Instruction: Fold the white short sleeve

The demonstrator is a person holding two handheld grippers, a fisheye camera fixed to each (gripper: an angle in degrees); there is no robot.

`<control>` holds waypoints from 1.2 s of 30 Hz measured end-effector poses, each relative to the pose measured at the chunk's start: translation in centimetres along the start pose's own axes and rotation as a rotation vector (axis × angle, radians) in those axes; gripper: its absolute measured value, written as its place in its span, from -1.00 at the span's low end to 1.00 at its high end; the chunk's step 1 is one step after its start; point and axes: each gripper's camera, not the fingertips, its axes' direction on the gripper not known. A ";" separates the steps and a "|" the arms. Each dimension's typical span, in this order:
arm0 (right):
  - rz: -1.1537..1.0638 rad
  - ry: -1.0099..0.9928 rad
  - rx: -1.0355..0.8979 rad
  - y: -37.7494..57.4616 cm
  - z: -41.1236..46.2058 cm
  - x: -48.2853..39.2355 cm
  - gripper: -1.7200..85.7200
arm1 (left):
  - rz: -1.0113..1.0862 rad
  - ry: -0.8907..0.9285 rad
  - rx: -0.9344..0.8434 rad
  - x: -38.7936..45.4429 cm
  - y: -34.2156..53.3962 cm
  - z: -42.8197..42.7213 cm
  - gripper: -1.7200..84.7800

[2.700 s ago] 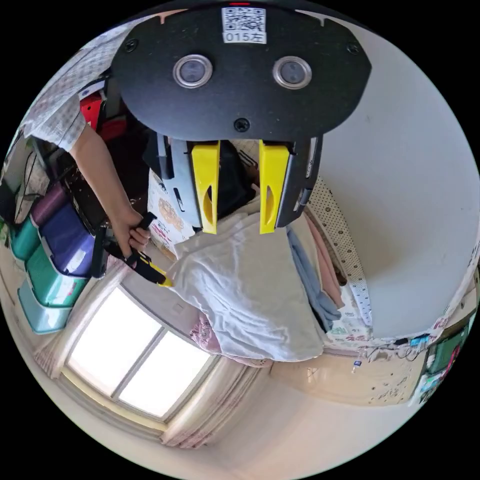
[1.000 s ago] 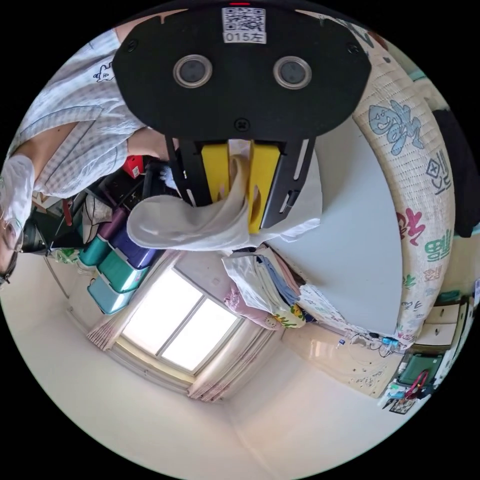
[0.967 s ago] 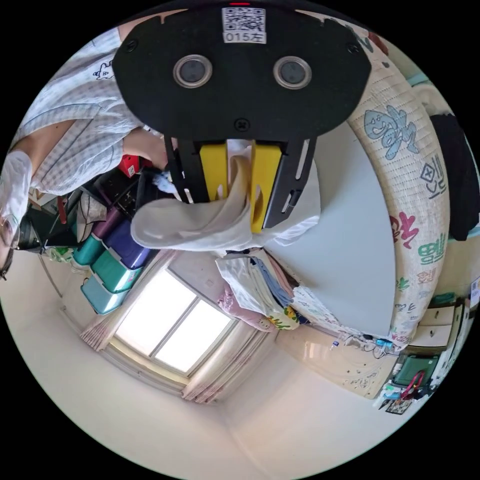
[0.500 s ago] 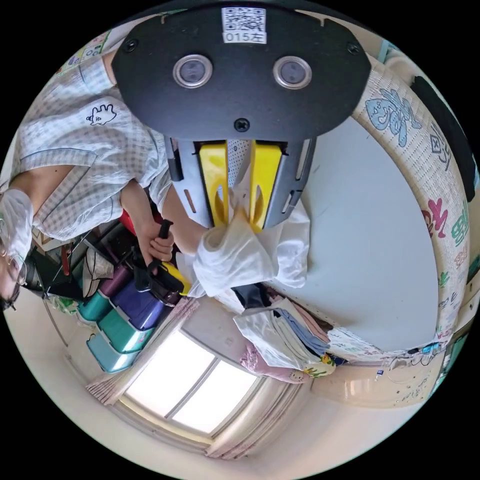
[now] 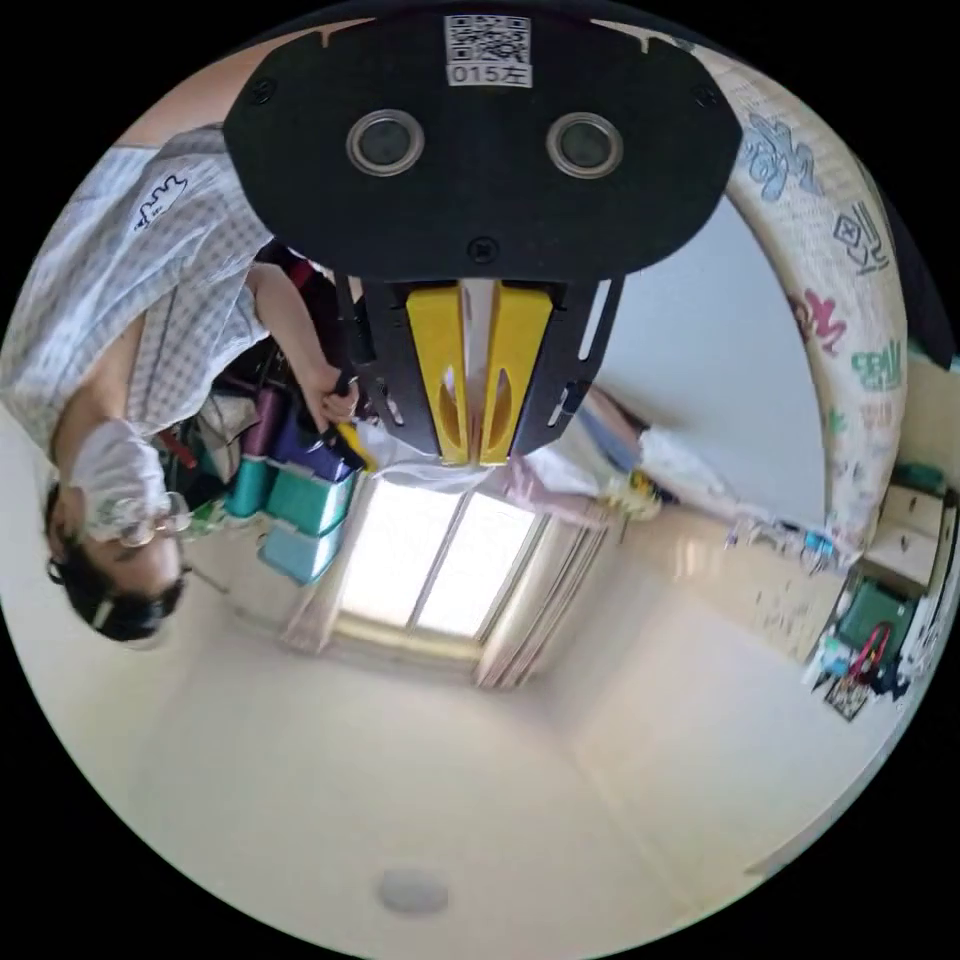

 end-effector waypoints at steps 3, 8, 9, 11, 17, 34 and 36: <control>-0.055 0.121 -0.062 -0.5 2.9 1.1 -0.98 | -0.002 -0.115 -0.148 0.0 0.2 1.7 -0.95; 0.016 0.234 -0.177 1.9 8.3 6.2 -0.98 | -0.163 -0.217 -0.229 -2.7 0.9 2.6 -0.91; 0.038 0.256 -0.188 3.2 8.3 7.3 -0.97 | -0.201 -0.218 -0.219 -3.4 1.1 2.3 -0.88; 0.076 0.321 -0.200 5.3 7.7 9.6 -0.97 | -0.228 -0.213 -0.155 -3.9 1.1 1.4 -0.81; 0.270 0.462 -0.389 13.9 2.7 21.7 -0.96 | -0.221 -0.257 -0.140 -4.2 0.5 0.5 -0.74; 0.419 0.301 -0.420 22.2 -3.2 30.7 -0.95 | -0.342 -0.401 -0.836 -10.3 3.7 14.6 -0.69; 0.428 0.286 -0.415 22.6 -3.4 31.0 -0.95 | -0.331 -0.428 -0.893 -10.6 4.3 15.7 -0.69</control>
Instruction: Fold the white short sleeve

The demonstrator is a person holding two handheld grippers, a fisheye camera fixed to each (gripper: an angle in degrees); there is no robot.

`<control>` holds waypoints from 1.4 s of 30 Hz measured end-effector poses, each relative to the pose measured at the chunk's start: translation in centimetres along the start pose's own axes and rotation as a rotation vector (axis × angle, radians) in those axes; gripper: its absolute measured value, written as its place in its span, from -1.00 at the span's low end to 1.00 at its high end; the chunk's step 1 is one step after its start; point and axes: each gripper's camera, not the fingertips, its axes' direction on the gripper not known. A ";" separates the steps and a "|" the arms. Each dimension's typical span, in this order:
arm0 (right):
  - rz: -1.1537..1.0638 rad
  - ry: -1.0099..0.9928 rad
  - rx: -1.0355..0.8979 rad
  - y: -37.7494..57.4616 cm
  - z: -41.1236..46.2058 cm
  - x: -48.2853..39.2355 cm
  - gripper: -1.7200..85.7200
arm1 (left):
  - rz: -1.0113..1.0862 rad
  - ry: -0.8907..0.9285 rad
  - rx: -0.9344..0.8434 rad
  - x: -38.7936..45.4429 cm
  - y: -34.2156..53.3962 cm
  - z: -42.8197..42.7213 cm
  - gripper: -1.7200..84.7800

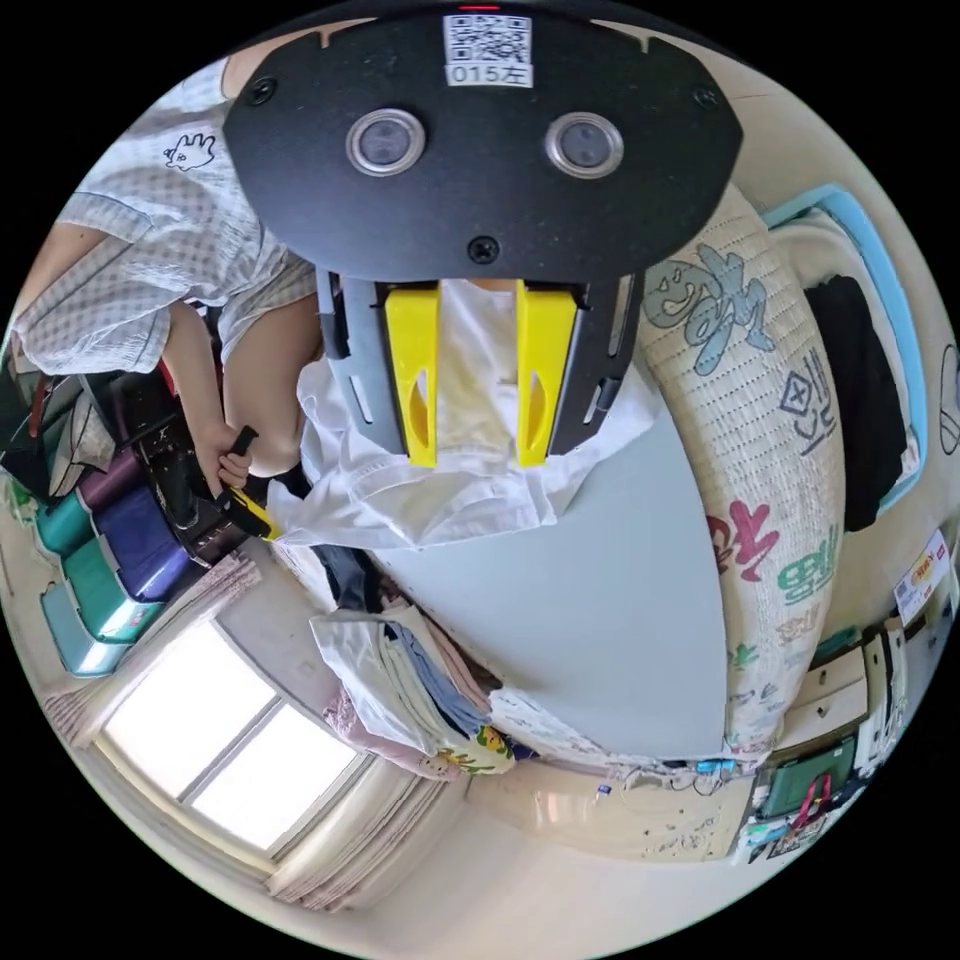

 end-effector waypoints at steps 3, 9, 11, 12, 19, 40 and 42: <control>0.010 -0.024 0.002 0.2 0.0 0.5 -0.95 | 0.031 -0.018 -0.048 0.7 -0.4 1.3 -0.75; 0.021 -0.043 -0.004 0.1 -2.4 -0.4 -0.96 | 0.157 0.007 0.187 3.8 2.1 -4.2 -0.93; -0.007 -0.053 0.036 0.1 -4.6 -1.3 -0.96 | 0.214 -0.012 0.304 5.2 4.4 -7.4 -0.94; -0.035 -0.019 0.048 0.1 -5.9 -2.1 -0.96 | 0.245 -0.063 0.381 6.0 5.8 -9.5 -0.94; -0.276 0.439 -0.003 1.5 -6.3 -7.8 -0.85 | 0.189 0.113 0.521 4.7 11.2 -12.4 -0.96; -0.794 -0.134 -0.099 -3.3 25.6 -36.8 -0.84 | 0.626 0.197 0.117 6.4 13.0 -6.4 -0.97; -0.817 -0.182 -0.211 -3.5 34.2 -40.0 -0.82 | 0.797 0.219 0.176 7.8 15.2 -7.7 -0.97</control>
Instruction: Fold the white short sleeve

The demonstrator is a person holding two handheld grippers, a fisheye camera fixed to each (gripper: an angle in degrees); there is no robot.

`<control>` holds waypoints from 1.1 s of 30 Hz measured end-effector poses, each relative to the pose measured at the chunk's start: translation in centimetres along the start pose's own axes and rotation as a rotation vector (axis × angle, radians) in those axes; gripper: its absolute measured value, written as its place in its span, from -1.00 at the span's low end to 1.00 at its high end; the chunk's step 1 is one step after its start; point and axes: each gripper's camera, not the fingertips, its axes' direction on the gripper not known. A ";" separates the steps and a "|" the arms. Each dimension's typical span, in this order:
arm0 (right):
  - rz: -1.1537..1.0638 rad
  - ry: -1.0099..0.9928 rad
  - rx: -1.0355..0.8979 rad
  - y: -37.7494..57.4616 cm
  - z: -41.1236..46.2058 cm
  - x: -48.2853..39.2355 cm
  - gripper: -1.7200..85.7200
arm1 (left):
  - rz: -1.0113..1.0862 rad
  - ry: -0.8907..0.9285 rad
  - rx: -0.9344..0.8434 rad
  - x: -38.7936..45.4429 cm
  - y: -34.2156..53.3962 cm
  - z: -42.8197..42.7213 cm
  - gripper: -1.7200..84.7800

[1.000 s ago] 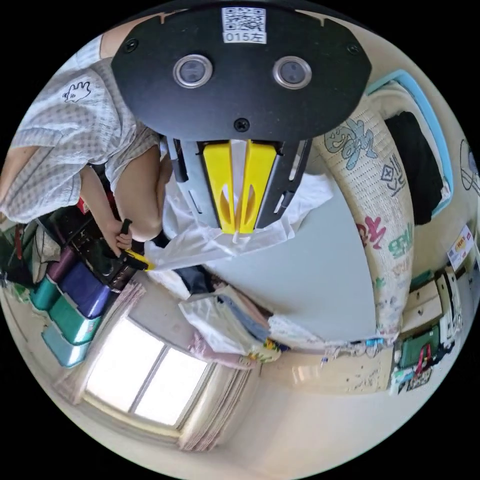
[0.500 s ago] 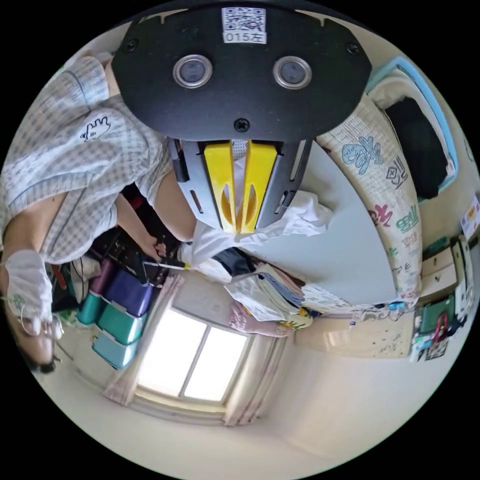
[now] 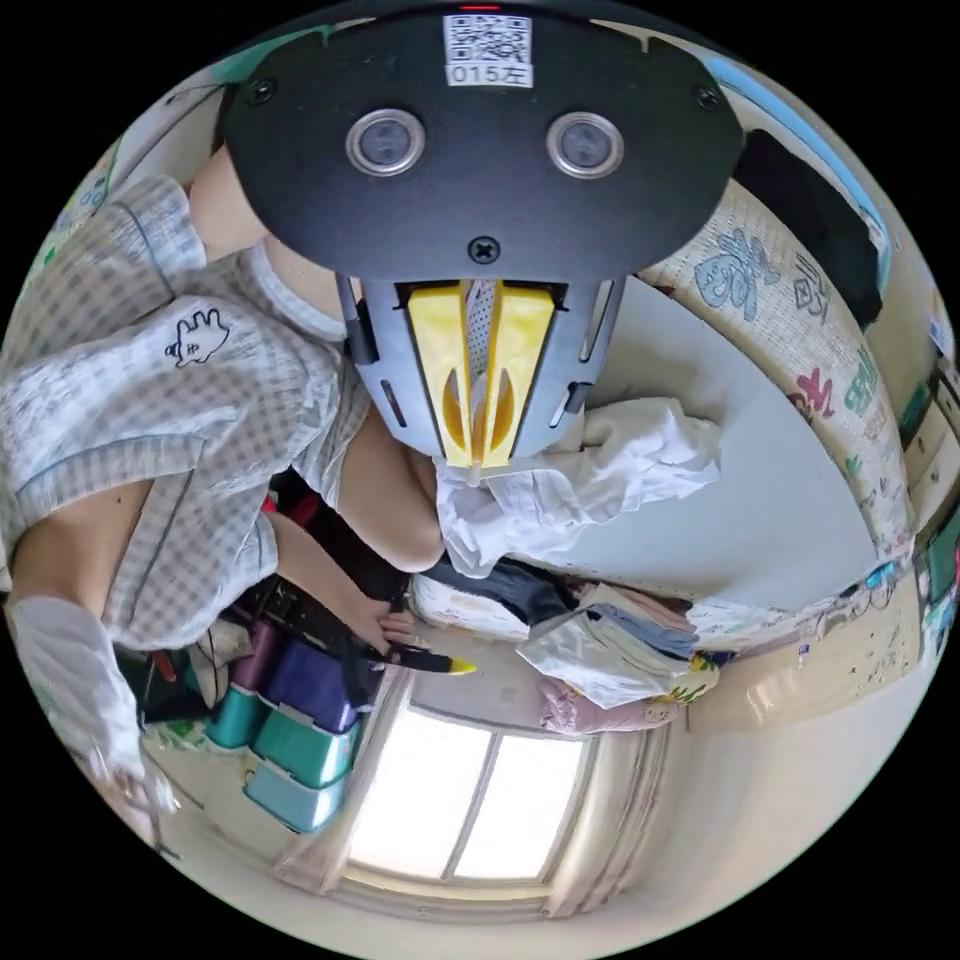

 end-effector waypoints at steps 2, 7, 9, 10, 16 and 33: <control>-0.017 -0.091 -0.065 -2.9 7.9 -0.3 -0.81 | 0.127 -0.086 0.061 2.7 1.0 -1.6 -0.97; -0.225 -0.243 -0.250 -9.8 28.3 -5.9 -0.81 | 0.181 -0.114 0.211 4.6 4.8 -4.8 -0.97; -0.318 -0.299 -0.305 -11.7 34.2 -8.5 -0.80 | 0.187 -0.075 0.201 4.4 5.3 -4.4 -0.97; -0.381 -0.356 -0.342 -12.8 37.9 -10.3 -0.80 | 0.186 -0.060 0.183 4.2 5.4 -4.1 -0.97; -0.677 -0.512 -0.581 -15.3 54.5 -18.2 -0.79 | 0.148 -0.025 0.185 3.3 7.1 -3.8 -0.97; -0.853 -0.647 -0.645 -17.3 68.9 -20.3 -0.84 | 0.130 -0.010 0.190 4.3 10.2 -3.0 -0.96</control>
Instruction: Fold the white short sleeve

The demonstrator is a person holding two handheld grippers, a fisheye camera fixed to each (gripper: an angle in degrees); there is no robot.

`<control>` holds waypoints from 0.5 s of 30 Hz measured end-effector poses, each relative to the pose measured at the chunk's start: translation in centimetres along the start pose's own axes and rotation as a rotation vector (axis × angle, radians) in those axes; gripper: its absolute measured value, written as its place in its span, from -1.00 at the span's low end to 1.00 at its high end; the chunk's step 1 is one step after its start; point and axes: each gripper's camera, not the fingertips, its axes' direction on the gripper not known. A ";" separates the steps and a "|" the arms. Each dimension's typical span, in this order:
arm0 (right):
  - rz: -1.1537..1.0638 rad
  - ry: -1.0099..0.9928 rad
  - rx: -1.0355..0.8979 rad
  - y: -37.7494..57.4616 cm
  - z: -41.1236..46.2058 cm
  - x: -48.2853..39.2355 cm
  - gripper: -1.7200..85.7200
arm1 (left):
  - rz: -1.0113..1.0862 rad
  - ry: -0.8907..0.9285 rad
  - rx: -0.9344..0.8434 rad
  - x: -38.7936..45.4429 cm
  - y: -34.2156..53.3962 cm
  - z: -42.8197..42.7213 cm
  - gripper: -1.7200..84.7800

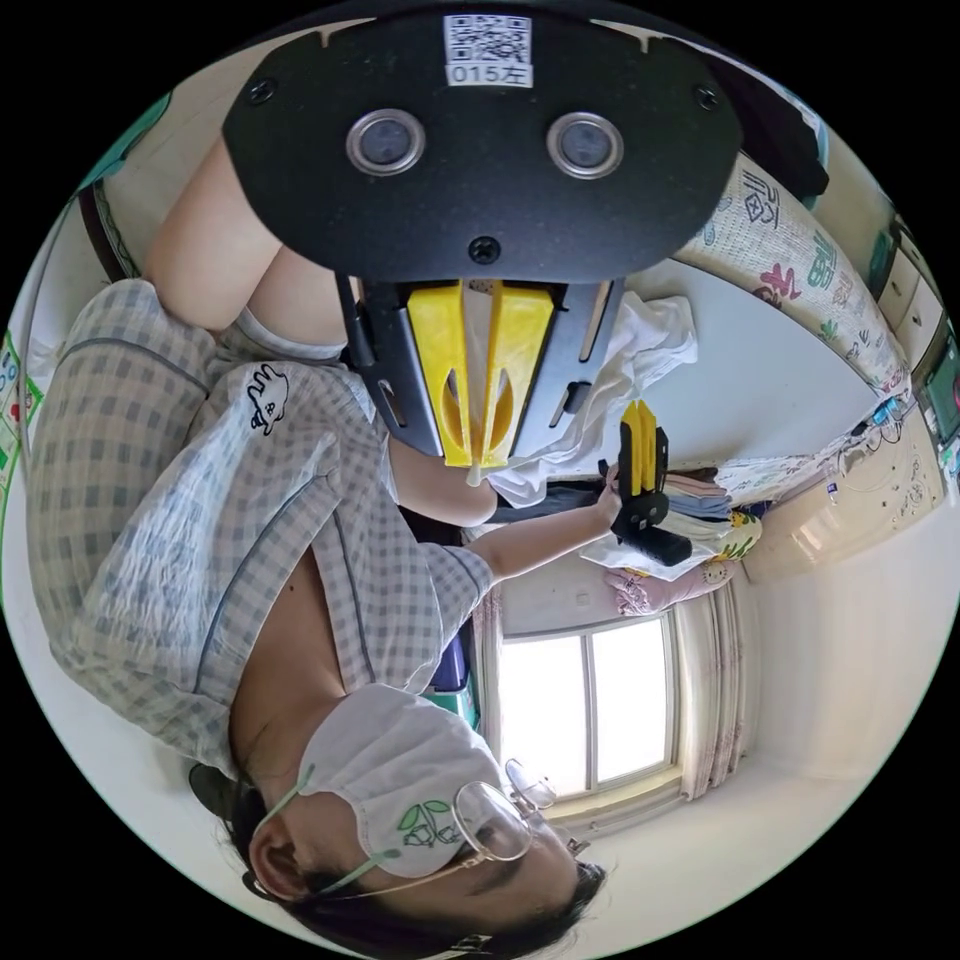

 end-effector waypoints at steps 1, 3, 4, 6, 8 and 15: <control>-0.028 -0.003 -0.024 -0.8 1.1 0.1 -0.82 | -0.001 0.009 -0.002 0.2 0.1 0.1 -0.96; -0.059 -0.017 -0.032 -1.6 1.9 0.3 -0.81 | 0.002 0.017 -0.003 0.6 0.3 0.2 -0.96; -0.078 -0.020 -0.046 -1.9 2.1 0.4 -0.81 | 0.005 0.015 -0.003 1.0 0.4 0.3 -0.96; -0.103 -0.012 -0.080 -1.9 2.3 0.5 -0.80 | 0.006 0.011 -0.001 1.5 0.6 0.3 -0.96; -0.132 -0.026 -0.112 -1.6 2.2 0.4 -0.81 | 0.003 0.015 -0.002 1.9 0.9 0.4 -0.96; -0.167 -0.119 -0.227 2.7 -0.5 0.2 -0.85 | -0.009 0.017 0.002 4.0 1.7 0.5 -0.97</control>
